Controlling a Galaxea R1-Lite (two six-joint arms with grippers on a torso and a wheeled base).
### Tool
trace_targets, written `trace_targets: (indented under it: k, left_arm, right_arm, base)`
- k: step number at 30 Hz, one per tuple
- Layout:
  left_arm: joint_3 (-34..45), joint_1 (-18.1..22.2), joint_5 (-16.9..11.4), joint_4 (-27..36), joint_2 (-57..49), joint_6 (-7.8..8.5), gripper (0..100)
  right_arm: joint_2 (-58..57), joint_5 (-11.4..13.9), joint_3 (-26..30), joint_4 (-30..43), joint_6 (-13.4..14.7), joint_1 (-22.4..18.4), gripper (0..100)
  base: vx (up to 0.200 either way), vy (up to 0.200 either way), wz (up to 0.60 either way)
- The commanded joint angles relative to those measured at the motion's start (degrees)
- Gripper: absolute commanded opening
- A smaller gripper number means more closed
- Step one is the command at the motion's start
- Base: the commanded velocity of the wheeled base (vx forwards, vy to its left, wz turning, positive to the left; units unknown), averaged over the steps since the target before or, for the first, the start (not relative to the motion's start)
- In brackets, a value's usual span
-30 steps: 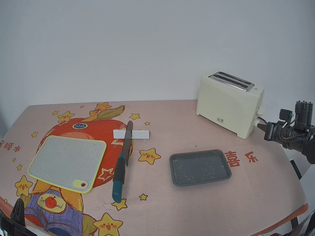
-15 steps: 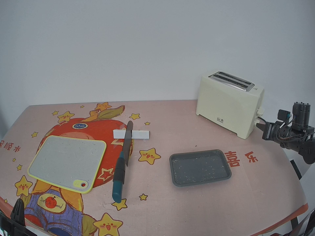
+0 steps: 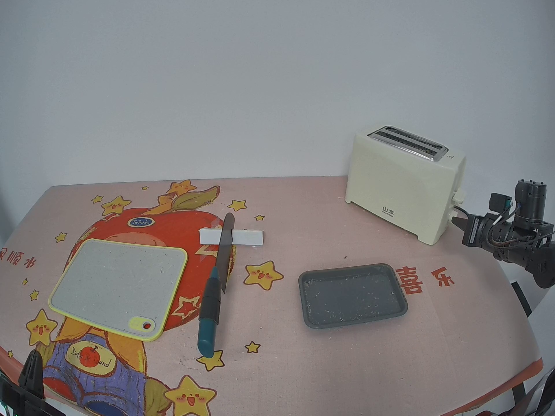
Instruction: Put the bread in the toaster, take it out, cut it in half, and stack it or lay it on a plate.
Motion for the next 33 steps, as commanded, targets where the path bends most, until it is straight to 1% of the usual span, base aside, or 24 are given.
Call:
trace_targets:
  k: [1,33]
  left_arm:
    - [1.0,0.0,0.0,-0.1,-0.1,0.0,0]
    - [1.0,0.0,0.0,-0.1,0.0,0.0,0]
  right_arm:
    - [0.5,0.0,-0.2,-0.1,0.1,-0.1,0]
    - [2.1,-0.1,-0.9,-0.1,-0.1,0.0,0]
  base:
    - [0.0,0.0,0.0]
    - [0.0,0.0,0.0]
